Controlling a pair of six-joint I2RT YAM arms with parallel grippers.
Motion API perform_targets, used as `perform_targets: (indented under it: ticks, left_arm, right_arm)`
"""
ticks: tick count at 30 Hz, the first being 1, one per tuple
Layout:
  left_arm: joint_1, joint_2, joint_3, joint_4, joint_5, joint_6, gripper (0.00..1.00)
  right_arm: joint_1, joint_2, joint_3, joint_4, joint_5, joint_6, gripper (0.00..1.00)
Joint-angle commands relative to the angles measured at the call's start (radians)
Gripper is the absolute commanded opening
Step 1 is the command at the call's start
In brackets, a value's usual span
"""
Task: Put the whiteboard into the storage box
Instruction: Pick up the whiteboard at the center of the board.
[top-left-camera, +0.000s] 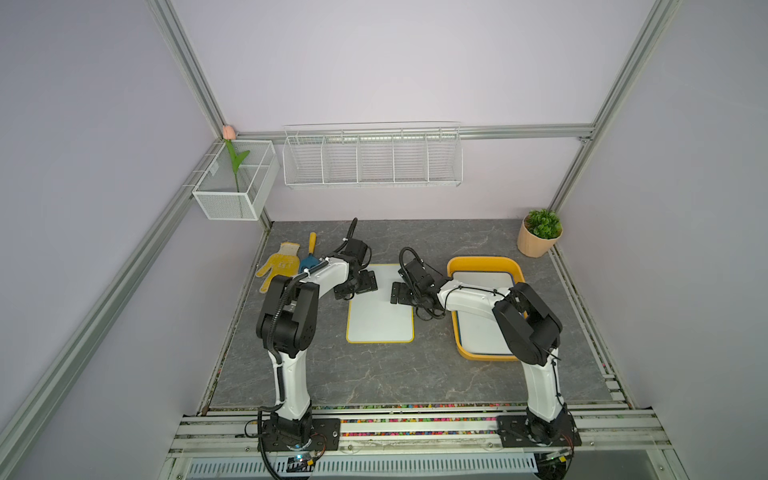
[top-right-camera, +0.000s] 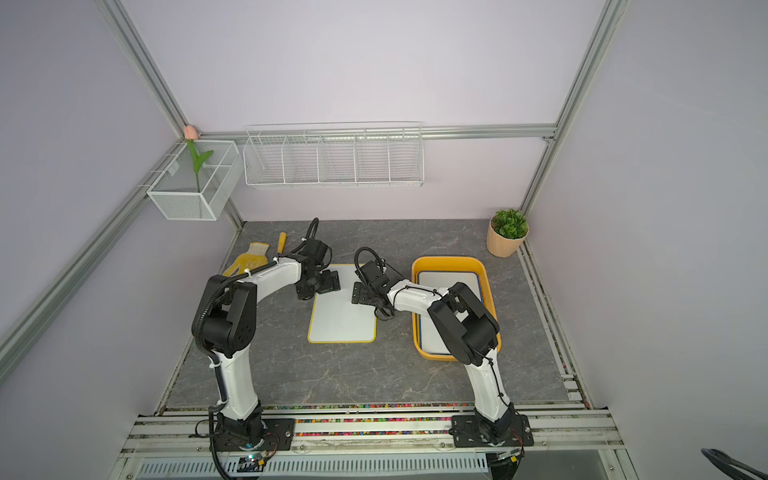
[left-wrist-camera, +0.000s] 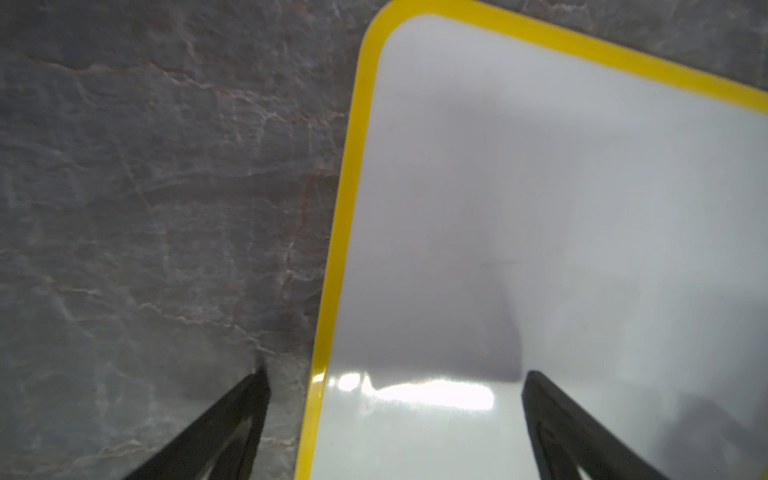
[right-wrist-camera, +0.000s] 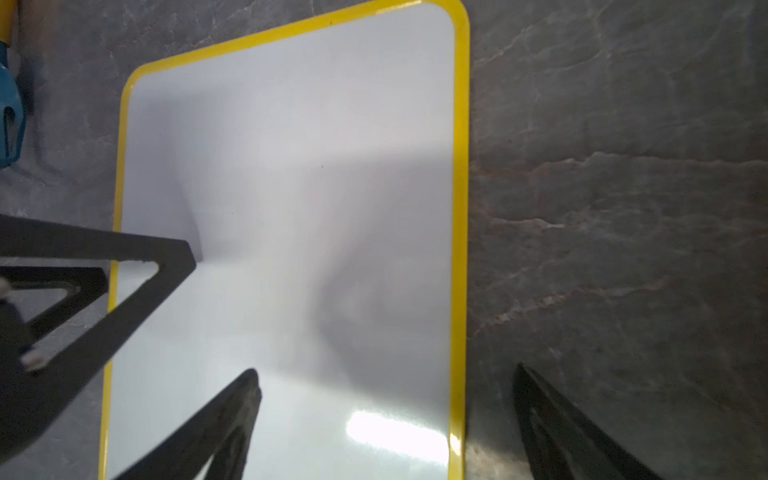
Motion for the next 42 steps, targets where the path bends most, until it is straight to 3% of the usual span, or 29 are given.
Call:
perform_targets:
  ticks: [1, 9, 20, 37, 42]
  left_arm:
    - [-0.032, 0.116, -0.047, -0.096, 0.086, 0.016, 0.97]
    - [-0.071, 0.091, -0.122, 0.086, 0.4, -0.053, 0.95]
    - [-0.079, -0.023, -0.19, 0.256, 0.654, -0.203, 0.94]
    - [-0.005, -0.172, -0.402, 0.565, 0.827, -0.492, 0.94]
    - [0.028, -0.167, -0.496, 0.766, 0.864, -0.675, 0.93]
  right_arm:
    - [0.024, 0.065, 0.001, -0.049, -0.055, 0.047, 0.96]
    - [0.029, 0.073, 0.002, -0.021, -0.102, 0.03, 0.97]
    - [0.008, 0.064, -0.056, 0.014, -0.137, 0.045, 0.97]
    - [-0.012, 0.079, -0.08, 0.049, -0.181, 0.074, 0.97]
    - [-0.013, 0.083, -0.082, 0.06, -0.189, 0.079, 0.97]
